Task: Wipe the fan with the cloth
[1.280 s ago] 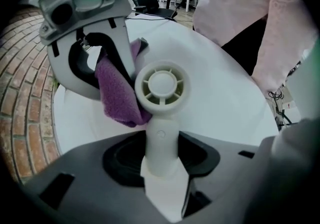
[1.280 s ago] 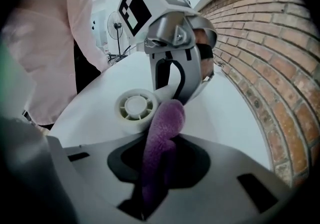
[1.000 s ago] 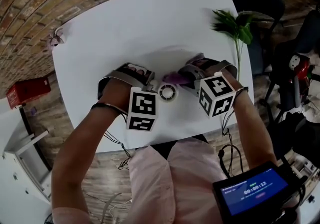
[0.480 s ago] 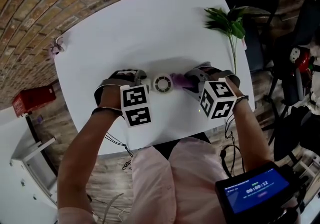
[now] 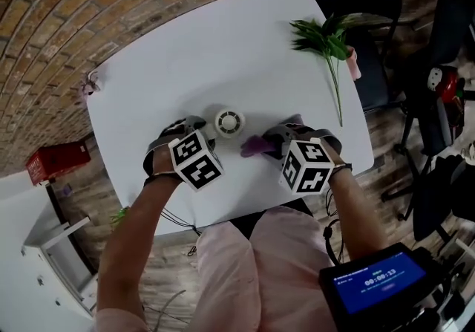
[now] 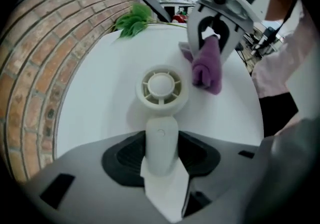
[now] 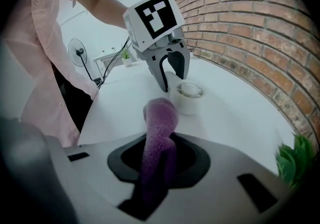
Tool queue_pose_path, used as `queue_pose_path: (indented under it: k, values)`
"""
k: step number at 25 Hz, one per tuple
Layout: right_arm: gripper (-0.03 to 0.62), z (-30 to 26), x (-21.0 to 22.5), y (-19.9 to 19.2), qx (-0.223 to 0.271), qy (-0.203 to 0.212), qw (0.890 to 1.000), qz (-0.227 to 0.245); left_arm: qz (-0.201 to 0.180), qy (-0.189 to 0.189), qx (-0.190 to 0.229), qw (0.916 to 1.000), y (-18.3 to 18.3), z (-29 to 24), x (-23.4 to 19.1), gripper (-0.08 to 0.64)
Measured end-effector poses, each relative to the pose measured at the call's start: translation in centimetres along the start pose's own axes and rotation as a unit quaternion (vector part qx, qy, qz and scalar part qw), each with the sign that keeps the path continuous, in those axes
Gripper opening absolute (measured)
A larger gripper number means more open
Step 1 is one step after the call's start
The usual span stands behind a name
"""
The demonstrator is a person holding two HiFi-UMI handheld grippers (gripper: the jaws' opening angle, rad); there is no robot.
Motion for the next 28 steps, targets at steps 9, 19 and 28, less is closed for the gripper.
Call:
queue_pose_path:
  k: [9, 19, 28]
  values:
    - [0.081, 1.8, -2.2, -0.1, 0.027, -0.002, 0.999, -0.022, 0.178, -0.04, 0.021, 0.983, -4.0, 0.9, 0.9, 0.305]
    - [0.081, 4.3, -4.3, -4.4, 0.012, -0.014, 0.997, -0.07, 0.217, -0.195, 0.126, 0.9483, 3.0, 1.1, 6.7, 0.337]
    - [0.083, 6.2, -5.3, -7.0, 0.003, -0.039, 0.992, -0.123, 0.197, -0.189, 0.175, 0.9459, 9.4, -0.4, 5.5, 0.348]
Point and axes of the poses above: the fingertips, and each gripper's own axes: z backward along the fingers, x to its right, y out of its top, the point moved 10 cm from there along z, backward along the fingers, and after that the axes turned 7 degrees about z, right-handed, at the moved point
